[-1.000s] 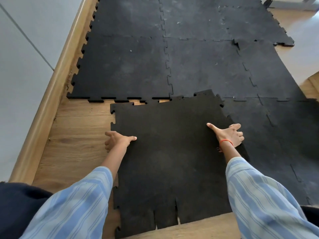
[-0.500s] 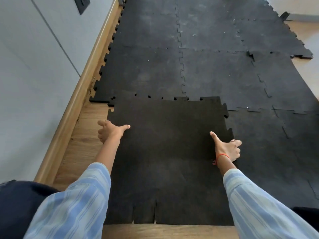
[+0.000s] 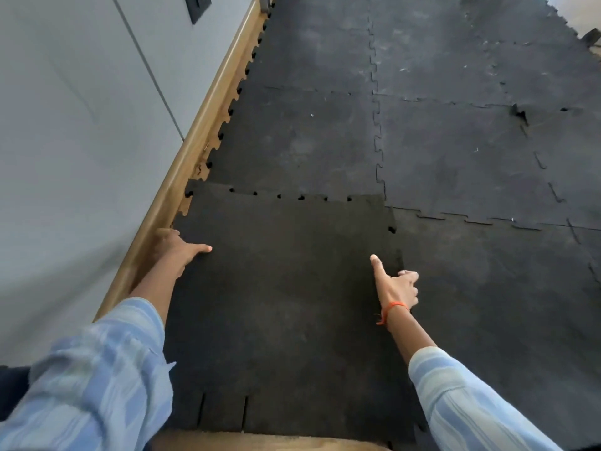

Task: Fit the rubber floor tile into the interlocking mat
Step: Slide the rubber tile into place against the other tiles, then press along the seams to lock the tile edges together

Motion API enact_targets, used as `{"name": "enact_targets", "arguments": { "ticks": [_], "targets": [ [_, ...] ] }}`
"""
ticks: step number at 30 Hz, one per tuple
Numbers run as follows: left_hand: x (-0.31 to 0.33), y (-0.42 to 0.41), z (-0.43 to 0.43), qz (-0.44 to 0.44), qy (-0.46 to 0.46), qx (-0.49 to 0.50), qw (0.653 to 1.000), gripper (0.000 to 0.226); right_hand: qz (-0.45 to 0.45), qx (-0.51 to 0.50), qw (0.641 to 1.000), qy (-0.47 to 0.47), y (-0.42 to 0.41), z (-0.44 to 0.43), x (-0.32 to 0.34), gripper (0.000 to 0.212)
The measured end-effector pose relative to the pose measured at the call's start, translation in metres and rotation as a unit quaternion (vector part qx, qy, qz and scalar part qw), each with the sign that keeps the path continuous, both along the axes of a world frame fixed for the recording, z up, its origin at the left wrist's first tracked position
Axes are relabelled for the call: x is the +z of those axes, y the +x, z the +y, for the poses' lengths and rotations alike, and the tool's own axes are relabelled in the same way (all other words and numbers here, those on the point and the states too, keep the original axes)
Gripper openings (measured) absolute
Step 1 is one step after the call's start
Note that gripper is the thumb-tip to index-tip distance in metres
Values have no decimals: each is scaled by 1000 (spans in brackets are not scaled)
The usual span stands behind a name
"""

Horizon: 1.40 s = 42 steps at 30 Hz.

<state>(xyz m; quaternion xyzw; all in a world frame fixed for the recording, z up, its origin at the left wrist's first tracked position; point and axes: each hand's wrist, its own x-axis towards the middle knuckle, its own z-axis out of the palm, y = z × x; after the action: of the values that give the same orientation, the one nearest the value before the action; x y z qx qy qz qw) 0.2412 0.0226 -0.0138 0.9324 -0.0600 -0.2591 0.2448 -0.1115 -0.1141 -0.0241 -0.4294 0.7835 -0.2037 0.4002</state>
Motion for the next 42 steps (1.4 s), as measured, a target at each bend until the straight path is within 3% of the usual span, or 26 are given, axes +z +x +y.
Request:
{"name": "enact_targets", "arguments": {
  "ticks": [4, 8, 13, 16, 18, 20, 23, 26, 29, 33, 42],
  "targets": [
    [-14, 8, -2, -4, 13, -29, 999, 78, 6, -40, 999, -16, 8, 13, -14, 56],
    [-29, -1, -9, 24, 33, -86, 995, 66, 56, -10, 998, -30, 12, 17, -21, 45],
    [-32, -10, -23, 11, 53, -94, 994, 73, 67, -4, 998, -5, 14, 12, -23, 37],
    [-27, -23, -35, -29, 120, -103, 987, 78, 22, -53, 998, 22, 15, 7, -18, 38],
    [-23, -39, -46, -57, 164, -136, 975, 73, -8, -73, 997, 26, 19, 9, -12, 39],
    [-23, -60, -58, -56, 164, -197, 965, 84, -25, -78, 997, 8, 25, 12, -6, 39],
    [-32, -103, -76, -37, 158, -355, 921, 114, -10, -14, 997, -73, 32, 22, 0, 39],
    [-36, -146, -90, -43, 156, -473, 866, 128, 140, 141, 970, -138, 19, 41, -17, 50],
    [-38, -176, -97, -61, 136, -535, 832, 128, 228, 161, 949, -148, -21, 66, -45, 56],
    [-50, -194, -93, -103, 113, -540, 827, 123, 226, 103, 963, -103, -58, 87, -60, 66],
    [-64, -203, -91, -154, 105, -522, 833, 125, 245, 136, 954, -104, -56, 84, -63, 72]
  ]
}}
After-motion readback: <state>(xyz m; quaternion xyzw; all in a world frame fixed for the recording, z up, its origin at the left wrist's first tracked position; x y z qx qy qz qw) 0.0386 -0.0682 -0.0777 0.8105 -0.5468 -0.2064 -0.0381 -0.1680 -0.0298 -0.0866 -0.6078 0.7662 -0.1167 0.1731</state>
